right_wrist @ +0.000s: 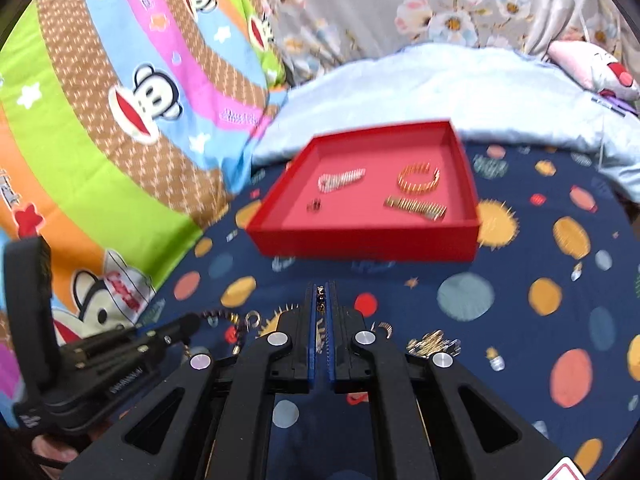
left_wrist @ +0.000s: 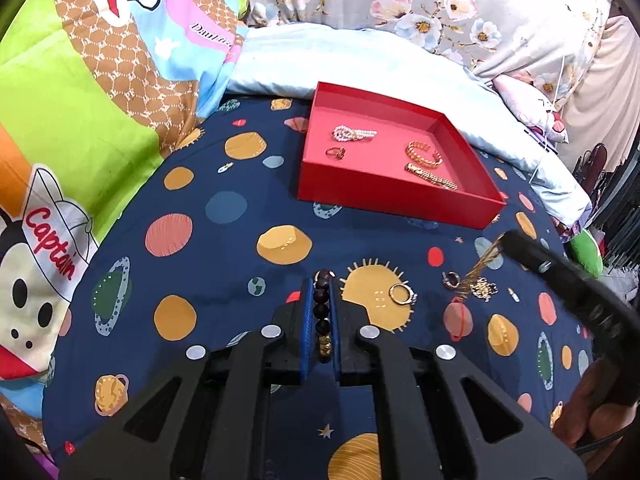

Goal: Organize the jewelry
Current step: 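Grasp the gold chain pendant with the right tool while the left tool lifts the bead bracelet, then carry bead bracelet and gold chain into the red tray, opening both tools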

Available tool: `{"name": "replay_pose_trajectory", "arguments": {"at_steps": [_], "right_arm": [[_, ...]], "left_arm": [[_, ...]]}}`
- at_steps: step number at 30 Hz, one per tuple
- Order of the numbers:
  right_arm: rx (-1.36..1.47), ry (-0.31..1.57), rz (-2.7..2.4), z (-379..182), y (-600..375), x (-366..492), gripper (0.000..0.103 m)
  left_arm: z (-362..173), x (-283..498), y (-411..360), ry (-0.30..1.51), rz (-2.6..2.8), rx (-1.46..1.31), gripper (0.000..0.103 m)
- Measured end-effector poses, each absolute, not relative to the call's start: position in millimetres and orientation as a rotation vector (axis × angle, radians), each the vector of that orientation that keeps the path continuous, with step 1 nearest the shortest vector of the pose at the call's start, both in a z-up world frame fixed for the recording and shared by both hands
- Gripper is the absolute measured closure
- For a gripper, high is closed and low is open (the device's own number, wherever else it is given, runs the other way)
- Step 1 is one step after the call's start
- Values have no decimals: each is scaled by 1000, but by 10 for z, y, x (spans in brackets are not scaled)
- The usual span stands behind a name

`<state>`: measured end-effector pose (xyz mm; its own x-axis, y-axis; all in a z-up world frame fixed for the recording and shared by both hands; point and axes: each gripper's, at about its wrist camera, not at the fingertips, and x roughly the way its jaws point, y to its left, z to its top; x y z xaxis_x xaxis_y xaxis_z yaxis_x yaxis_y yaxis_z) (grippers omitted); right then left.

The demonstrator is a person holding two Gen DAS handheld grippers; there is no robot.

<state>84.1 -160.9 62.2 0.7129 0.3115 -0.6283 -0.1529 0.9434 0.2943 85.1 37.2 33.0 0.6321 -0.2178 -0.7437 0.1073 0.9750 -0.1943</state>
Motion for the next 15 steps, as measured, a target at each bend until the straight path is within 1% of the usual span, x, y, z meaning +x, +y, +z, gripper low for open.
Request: {"name": "replay_pose_trajectory", "arguments": {"at_steps": [6, 15], "right_arm": [[224, 673, 225, 936, -1813, 710, 100], [219, 644, 168, 1078, -2100, 710, 100]], "left_arm": [[524, 800, 325, 836, -212, -129, 96], [920, 921, 228, 764, -253, -107, 96]]}}
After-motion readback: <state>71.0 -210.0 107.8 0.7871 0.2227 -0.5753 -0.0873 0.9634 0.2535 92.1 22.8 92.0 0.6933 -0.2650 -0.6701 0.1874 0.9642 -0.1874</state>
